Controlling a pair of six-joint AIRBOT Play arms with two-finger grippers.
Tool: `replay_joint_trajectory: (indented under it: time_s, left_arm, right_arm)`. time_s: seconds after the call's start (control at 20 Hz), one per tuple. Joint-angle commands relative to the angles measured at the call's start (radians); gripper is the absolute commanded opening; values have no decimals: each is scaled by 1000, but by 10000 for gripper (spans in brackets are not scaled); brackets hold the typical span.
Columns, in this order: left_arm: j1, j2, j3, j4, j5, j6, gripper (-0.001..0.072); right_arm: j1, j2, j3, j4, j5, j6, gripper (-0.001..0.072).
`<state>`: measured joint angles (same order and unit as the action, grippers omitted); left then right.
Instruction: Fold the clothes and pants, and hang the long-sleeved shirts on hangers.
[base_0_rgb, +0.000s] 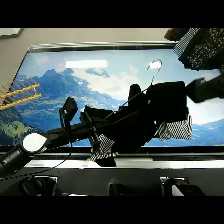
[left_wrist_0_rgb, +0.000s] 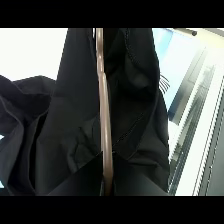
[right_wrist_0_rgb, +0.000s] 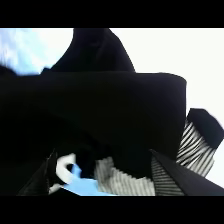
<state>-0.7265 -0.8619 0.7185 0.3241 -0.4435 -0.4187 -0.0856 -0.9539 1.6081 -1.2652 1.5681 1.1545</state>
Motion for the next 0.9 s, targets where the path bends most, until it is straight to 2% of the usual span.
replay_joint_trajectory:
  time_s: [0.0, 0.05, 0.15, 0.25, 0.55, 0.85]
  left_arm:
    - [0, 0, 1, 0, 0, 0, 20]
    - [0, 0, 1, 0, 0, 0, 20]
    - [0, 0, 1, 0, 0, 0, 20]
    - [0, 0, 1, 0, 0, 0, 20]
    - [0, 0, 1, 0, 0, 0, 20]
    - [0, 0, 1, 0, 0, 0, 21]
  right_arm:
    - [-46, -45, 0, 136, 51, -644, 624]
    - [-46, -74, 0, 164, 53, -669, 624]
    - [-46, -129, 0, 229, 54, -818, 625]
    - [-46, -168, 0, 261, 40, -909, 624]
    - [-46, -190, 0, 379, -123, -987, 623]
    - [-46, -262, 0, 462, -12, -987, 623]
